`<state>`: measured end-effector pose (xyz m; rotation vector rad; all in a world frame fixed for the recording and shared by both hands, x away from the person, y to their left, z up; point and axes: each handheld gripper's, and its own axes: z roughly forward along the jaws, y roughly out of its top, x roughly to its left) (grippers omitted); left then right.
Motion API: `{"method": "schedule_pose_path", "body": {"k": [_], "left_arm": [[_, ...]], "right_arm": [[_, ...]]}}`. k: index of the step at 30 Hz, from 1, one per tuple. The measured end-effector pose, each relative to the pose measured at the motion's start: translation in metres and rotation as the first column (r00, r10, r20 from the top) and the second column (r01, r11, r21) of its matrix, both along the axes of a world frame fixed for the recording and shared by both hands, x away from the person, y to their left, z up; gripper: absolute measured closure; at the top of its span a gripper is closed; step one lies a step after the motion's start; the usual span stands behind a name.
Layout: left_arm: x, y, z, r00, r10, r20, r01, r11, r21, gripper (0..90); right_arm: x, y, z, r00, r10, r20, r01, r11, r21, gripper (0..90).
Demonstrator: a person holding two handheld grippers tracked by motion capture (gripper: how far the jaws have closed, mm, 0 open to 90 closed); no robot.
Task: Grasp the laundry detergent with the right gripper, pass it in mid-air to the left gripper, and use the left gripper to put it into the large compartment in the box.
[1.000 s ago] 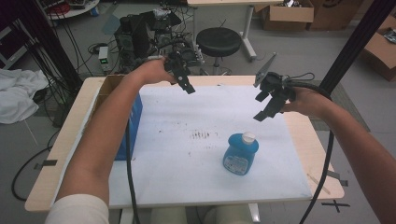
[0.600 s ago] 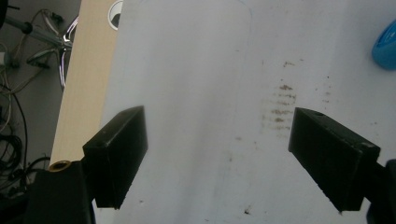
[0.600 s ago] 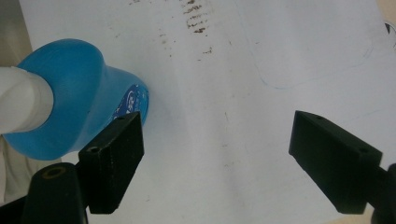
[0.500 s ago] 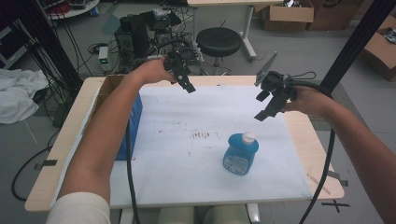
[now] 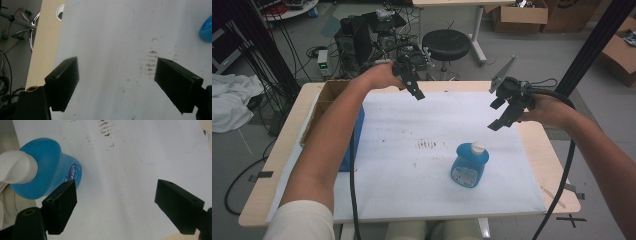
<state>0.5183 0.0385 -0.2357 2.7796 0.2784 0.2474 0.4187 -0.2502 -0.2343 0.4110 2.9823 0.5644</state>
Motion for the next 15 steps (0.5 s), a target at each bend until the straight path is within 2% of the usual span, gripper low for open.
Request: {"method": "schedule_pose_path", "body": {"k": [15], "left_arm": [[-0.002,0.004,0.002,0.9999,0.012,0.005,-0.012,0.9999,-0.001,20.4]], "right_arm": [[-0.015,-0.011,0.008,0.9991,-0.041,0.009,0.040,0.999,0.022,17.5]]}}
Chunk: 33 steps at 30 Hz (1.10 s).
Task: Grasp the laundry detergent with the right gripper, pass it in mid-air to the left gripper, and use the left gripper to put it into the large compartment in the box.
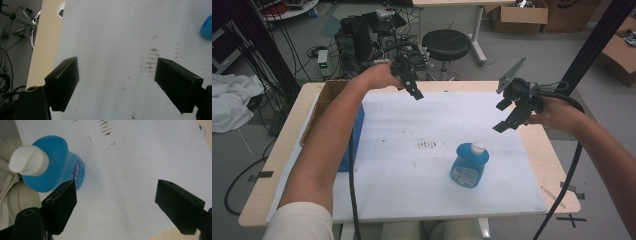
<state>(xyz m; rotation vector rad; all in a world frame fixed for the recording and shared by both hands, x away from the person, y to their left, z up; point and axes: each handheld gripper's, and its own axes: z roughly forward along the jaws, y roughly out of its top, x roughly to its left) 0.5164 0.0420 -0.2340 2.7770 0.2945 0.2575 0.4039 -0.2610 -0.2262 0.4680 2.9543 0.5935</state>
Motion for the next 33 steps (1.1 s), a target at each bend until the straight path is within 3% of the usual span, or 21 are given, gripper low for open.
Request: {"method": "schedule_pose_path", "body": {"k": [13,28,33], "left_arm": [[-0.003,0.002,0.003,1.0000,0.003,0.005,-0.003,1.0000,0.006,20.3],[-0.004,0.001,0.003,1.0000,0.002,0.009,-0.002,1.0000,0.004,20.4],[-0.006,0.001,0.005,0.9999,0.000,0.011,0.000,1.0000,0.004,20.3]], "right_arm": [[-0.021,-0.006,0.000,0.9998,-0.020,-0.009,0.020,1.000,0.008,17.6],[-0.047,-0.017,-0.003,0.9967,-0.081,-0.007,0.082,0.996,0.038,17.0],[-0.055,-0.018,-0.009,0.9945,-0.099,-0.032,0.101,0.993,0.055,17.0]]}}
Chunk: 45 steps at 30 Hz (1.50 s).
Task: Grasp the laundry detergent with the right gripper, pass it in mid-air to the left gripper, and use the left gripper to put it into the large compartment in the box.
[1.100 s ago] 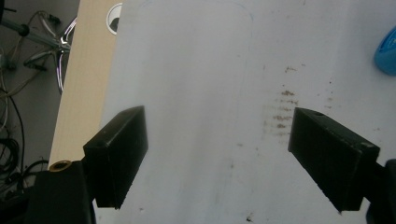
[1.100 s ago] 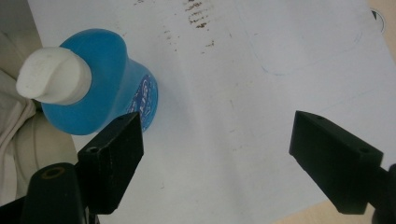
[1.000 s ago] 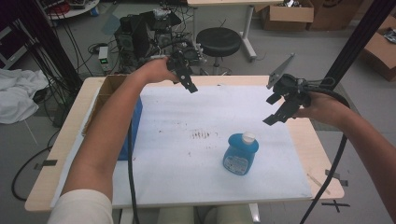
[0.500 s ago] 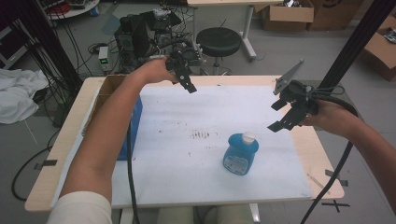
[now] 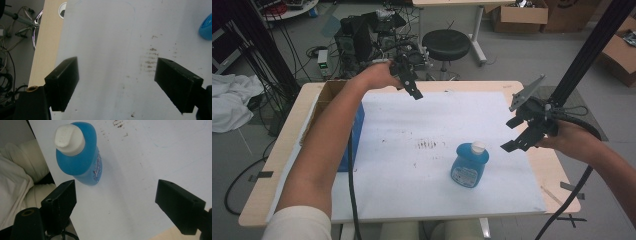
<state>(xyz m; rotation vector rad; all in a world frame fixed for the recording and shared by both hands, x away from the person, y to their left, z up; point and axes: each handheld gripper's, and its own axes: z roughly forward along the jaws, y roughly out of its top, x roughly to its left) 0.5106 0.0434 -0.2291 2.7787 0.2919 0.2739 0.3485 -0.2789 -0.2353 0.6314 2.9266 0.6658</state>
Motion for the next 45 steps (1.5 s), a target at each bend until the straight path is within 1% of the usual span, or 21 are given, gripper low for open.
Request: {"method": "schedule_pose_path", "body": {"k": [4,6,10,12,17,23,25,28,32,35,36,37,38,41,42,45], "left_arm": [[-0.001,0.001,0.001,1.0000,-0.001,0.001,0.001,1.0000,0.001,20.4],[-0.001,0.001,0.000,1.0000,-0.001,0.001,0.001,1.0000,0.001,20.4],[-0.001,0.001,0.001,1.0000,-0.006,0.000,0.006,1.0000,0.002,20.3],[-0.002,0.000,0.001,1.0000,-0.006,0.002,0.006,1.0000,0.001,20.4],[-0.002,0.001,0.001,1.0000,-0.006,0.002,0.006,1.0000,0.002,20.3],[-0.003,0.001,0.001,1.0000,-0.007,0.005,0.007,1.0000,0.001,20.2],[-0.003,0.000,0.001,0.9999,-0.009,0.005,0.009,1.0000,0.003,20.3],[-0.003,0.000,0.001,0.9999,-0.008,0.006,0.008,1.0000,0.001,20.2],[-0.003,0.001,0.000,1.0000,-0.004,0.006,0.004,1.0000,0.001,20.3],[-0.003,0.001,0.000,1.0000,-0.003,0.006,0.003,1.0000,-0.003,20.3],[-0.003,0.001,0.000,1.0000,-0.004,0.007,0.004,1.0000,-0.003,20.3],[-0.003,0.001,0.000,0.9999,-0.009,0.007,0.009,1.0000,0.002,20.3],[-0.003,0.001,0.000,0.9999,-0.009,0.006,0.009,0.9999,0.004,20.3],[-0.003,0.000,0.000,0.9999,-0.009,0.007,0.009,0.9999,0.006,20.2],[-0.003,0.000,0.000,0.9999,-0.009,0.009,0.009,1.0000,0.002,20.2],[-0.003,0.000,0.000,0.9999,-0.010,0.009,0.010,0.9999,0.005,20.2]], "right_arm": [[-0.005,-0.001,-0.006,0.9996,-0.023,-0.018,0.024,1.000,0.011,17.0],[-0.008,0.000,-0.008,0.9993,-0.033,-0.020,0.033,0.999,0.016,17.0],[-0.017,0.001,-0.012,0.9993,-0.035,-0.014,0.036,0.999,0.028,16.8],[-0.020,0.002,-0.015,0.9991,-0.037,-0.022,0.038,0.998,0.040,16.7],[-0.028,0.004,-0.024,0.9984,-0.041,-0.039,0.043,0.998,0.053,16.7],[-0.032,0.004,-0.035,0.9974,-0.049,-0.053,0.053,0.996,0.066,16.7],[-0.033,0.003,-0.038,0.9968,-0.055,-0.058,0.059,0.995,0.081,16.7],[-0.036,0.002,-0.043,0.9964,-0.062,-0.057,0.068,0.993,0.099,16.7],[-0.038,0.002,-0.046,0.9963,-0.062,-0.059,0.068,0.992,0.107,16.7],[-0.041,0.002,-0.048,0.9970,-0.062,-0.045,0.067,0.990,0.127,16.7],[-0.041,0.002,-0.048,0.9970,-0.062,-0.045,0.067,0.990,0.127,16.7],[-0.043,0.002,-0.050,0.9971,-0.063,-0.042,0.069,0.988,0.139,16.8],[-0.043,0.002,-0.050,0.9971,-0.063,-0.042,0.069,0.988,0.139,16.8],[-0.044,0.002,-0.055,0.9964,-0.074,-0.042,0.080,0.984,0.158,16.7],[-0.045,0.003,-0.059,0.9962,-0.074,-0.046,0.080,0.983,0.163,16.8],[-0.046,0.003,-0.063,0.9958,-0.076,-0.050,0.083,0.983,0.163,16.8]]}}
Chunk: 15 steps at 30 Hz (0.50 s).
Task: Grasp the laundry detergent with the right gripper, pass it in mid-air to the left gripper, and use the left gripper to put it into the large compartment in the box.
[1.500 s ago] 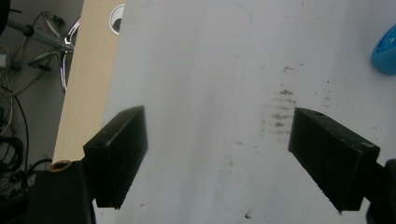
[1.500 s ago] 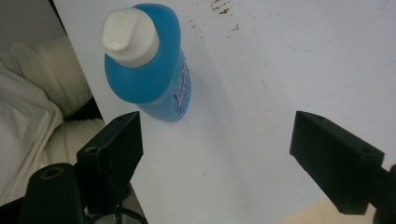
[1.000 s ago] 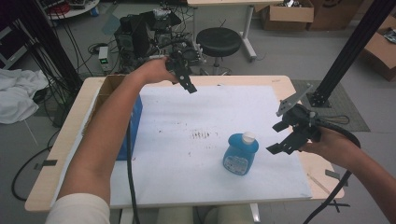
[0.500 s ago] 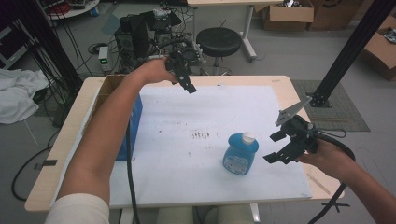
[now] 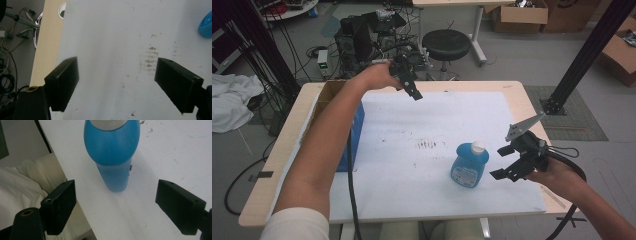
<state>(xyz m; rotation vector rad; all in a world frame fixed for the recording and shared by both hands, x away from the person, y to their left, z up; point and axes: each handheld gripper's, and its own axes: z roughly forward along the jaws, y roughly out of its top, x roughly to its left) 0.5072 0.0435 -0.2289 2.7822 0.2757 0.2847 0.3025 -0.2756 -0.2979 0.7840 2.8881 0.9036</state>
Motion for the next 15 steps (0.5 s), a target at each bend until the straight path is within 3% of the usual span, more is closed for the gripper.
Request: {"method": "schedule_pose_path", "body": {"k": [10,15], "left_arm": [[-0.002,0.000,0.000,1.0000,-0.001,0.003,0.001,1.0000,0.005,20.2],[-0.002,-0.001,0.002,1.0000,-0.003,0.003,0.003,1.0000,0.005,20.2]], "right_arm": [[-0.003,-0.001,-0.010,0.9998,-0.019,0.008,0.019,1.000,0.019,16.8],[-0.005,-0.002,-0.017,0.9992,-0.029,0.027,0.027,0.998,0.056,16.7]]}}
